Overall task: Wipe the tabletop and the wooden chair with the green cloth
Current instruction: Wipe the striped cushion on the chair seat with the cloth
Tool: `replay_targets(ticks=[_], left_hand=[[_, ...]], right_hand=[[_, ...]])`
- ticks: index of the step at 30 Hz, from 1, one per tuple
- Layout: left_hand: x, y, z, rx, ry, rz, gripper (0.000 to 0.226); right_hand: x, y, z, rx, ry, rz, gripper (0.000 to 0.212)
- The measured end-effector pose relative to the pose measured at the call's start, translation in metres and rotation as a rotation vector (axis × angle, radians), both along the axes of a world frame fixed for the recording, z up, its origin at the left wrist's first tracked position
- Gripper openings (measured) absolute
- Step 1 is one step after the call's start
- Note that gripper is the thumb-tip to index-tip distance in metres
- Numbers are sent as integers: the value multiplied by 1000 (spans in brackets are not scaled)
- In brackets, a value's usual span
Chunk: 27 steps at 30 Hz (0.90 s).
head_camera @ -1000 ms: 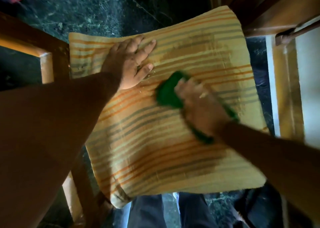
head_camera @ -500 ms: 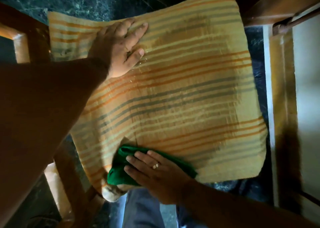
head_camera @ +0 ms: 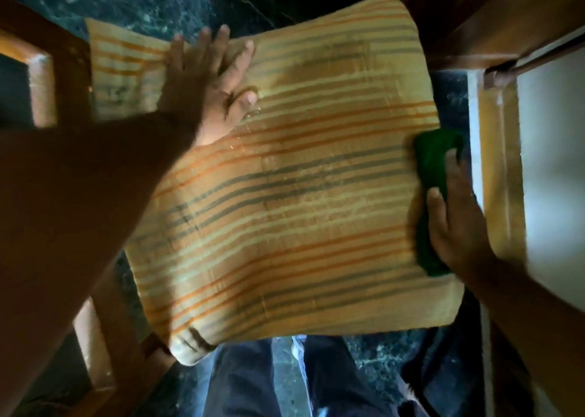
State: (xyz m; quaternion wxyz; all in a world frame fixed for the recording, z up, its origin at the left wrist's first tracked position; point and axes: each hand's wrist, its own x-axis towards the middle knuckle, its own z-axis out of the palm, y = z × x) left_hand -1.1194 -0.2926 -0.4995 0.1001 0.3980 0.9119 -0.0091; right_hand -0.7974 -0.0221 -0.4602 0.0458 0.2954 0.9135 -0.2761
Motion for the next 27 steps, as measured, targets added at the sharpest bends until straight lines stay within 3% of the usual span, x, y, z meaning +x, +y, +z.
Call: replay_targets(ticks=[3, 6, 8, 11, 14, 17, 20, 24, 27], left_hand=[[50, -30, 8, 29, 64, 298, 76], [131, -78, 11, 5, 53, 592, 76], [169, -93, 7, -2, 20, 677, 74], [180, -95, -2, -4, 31, 722, 72], [176, -94, -7, 10, 61, 719, 73], [177, -95, -6, 16, 40, 723, 74], [177, -95, -3, 27, 10, 734, 76], [179, -95, 1, 20, 5, 735, 77], [178, -94, -1, 37, 23, 745, 76]], right_hand=[[-21, -55, 11, 100, 56, 311, 67], [-48, -121, 1, 243, -79, 800, 67], [-76, -139, -6, 287, -122, 996, 67], [-146, -133, -21, 341, -33, 1127, 65], [-223, -129, -30, 401, -8, 1095, 65], [-265, -141, -34, 382, -14, 884, 65], [-225, -160, -28, 320, -13, 725, 64], [-122, -157, -15, 214, -27, 886, 62], [-163, -144, -23, 259, 2, 852, 61]])
